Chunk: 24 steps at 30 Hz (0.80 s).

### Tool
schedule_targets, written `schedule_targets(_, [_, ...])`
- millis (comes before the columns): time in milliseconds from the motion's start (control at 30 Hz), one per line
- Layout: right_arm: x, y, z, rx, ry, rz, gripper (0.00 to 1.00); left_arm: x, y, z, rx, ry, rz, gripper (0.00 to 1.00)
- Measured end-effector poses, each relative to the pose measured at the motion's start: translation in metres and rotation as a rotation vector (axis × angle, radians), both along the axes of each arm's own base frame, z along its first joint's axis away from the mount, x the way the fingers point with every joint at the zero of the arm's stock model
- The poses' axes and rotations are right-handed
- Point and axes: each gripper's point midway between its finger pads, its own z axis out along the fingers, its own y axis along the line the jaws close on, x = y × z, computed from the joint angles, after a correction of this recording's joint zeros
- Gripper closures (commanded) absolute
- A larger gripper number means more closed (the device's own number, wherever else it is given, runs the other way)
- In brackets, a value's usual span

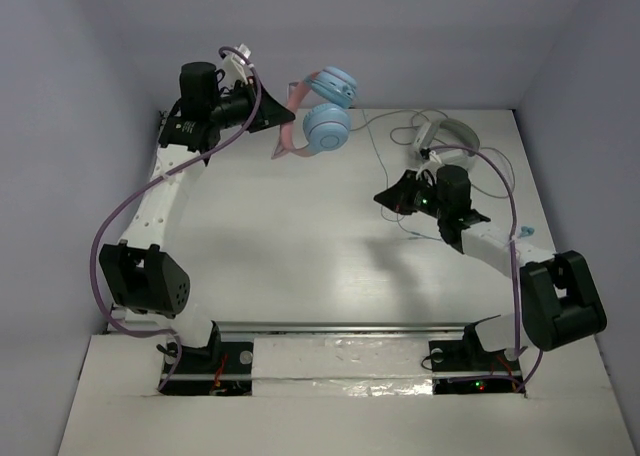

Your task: Wrap the headphones

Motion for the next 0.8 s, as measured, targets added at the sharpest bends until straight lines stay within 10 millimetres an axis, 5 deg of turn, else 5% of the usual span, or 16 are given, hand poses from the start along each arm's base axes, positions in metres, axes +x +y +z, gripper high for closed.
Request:
schedule_targets(233, [-0.011,0.035,0.002,-0.011,-0.006,0.064,1.0,-0.014,-0.027,-0.029,-0.154,0.099,-0.018,1.0])
schedule_targets(367, [-0.004,0.046,0.025,-0.034,-0.051,0.052,1.0,-0.024,-0.044,-0.051,-0.176,0.176,-0.031,1.0])
schedule_targets(600, [0.005,0.007,0.093,-0.099,-0.201,-0.153,1.0,-0.027,-0.01,-0.066,0.005,0.118,0.116,1.0])
schedule_targets(800, [0.035,-0.011,0.15,-0.15,-0.314,-0.293,1.0,-0.079,-0.001,-0.067,-0.013,0.095,0.046,1.0])
